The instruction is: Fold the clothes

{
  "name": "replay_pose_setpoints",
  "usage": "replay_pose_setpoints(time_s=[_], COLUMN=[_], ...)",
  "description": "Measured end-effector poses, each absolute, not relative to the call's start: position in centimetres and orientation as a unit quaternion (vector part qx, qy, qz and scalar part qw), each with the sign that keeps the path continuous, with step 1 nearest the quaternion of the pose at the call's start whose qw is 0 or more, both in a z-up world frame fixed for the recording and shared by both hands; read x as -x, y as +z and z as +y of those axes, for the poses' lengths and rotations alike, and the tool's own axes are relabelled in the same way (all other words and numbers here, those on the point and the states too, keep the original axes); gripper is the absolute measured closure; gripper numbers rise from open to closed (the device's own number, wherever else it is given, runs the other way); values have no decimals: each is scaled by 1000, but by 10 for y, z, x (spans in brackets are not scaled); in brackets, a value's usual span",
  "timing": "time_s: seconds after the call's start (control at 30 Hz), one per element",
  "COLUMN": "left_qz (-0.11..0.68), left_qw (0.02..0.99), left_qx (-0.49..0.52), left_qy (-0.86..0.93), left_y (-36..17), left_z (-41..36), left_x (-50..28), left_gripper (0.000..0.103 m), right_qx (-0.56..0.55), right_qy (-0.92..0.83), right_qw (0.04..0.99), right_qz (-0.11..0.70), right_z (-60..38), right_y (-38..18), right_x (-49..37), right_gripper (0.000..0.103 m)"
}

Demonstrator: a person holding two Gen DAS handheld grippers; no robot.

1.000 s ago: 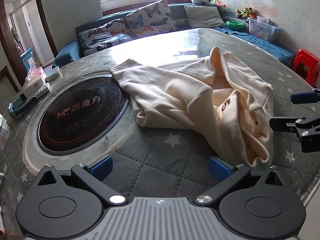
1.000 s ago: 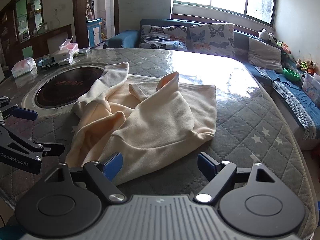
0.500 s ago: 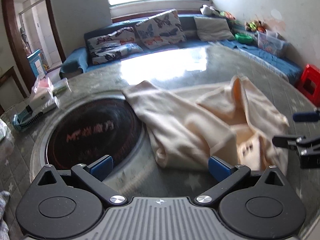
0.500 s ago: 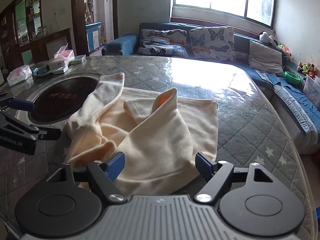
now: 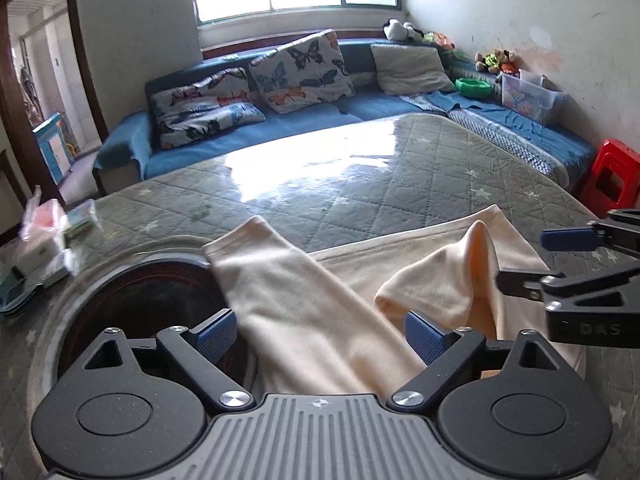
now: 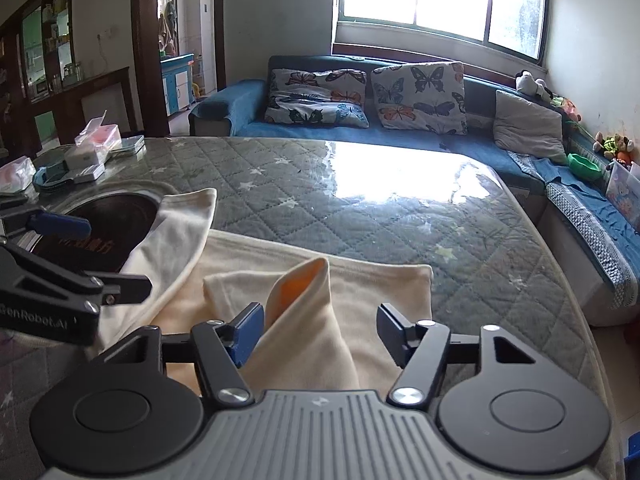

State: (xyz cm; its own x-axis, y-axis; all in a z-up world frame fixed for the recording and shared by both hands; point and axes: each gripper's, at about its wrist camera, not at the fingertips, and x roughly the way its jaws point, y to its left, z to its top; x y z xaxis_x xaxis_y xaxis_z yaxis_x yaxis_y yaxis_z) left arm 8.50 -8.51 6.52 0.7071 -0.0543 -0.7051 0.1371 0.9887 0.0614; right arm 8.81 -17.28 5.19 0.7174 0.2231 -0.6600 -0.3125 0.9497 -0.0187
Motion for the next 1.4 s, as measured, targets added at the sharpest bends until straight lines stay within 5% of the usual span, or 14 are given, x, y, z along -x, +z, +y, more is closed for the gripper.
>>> replay_pose_setpoints(time_s=[0.17,0.4,0.57,1.2,1.33,1.4], left_qz=[423,437,421,380,382,379], left_qw=[902,894,902,925,923,924], left_qx=[-48,-43,-27,8,8,-1], left_qy=[-68,-90,-88,-27,-46,-58], left_y=[44,33,44,82,82,83], left_z=[-89,-81,-66,18,-2,-19], left_x=[-106,-105,-88,55,39,28], left_gripper=[34,88,99,102,100,88], right_qx=[64,45,42,-19,-36,-31], right_qy=[143,153,136,-36,-72,-79], right_qw=[915,910,925,955,942,939], right_qz=[371,382,353,294,326,332], right_z=[-171,-174,-185,-306,-320,-324], right_y=[33,21,36,65,42,36], right_x=[-115,-123,-108,17,33,38], right_gripper=[53,90,96,97,95,91])
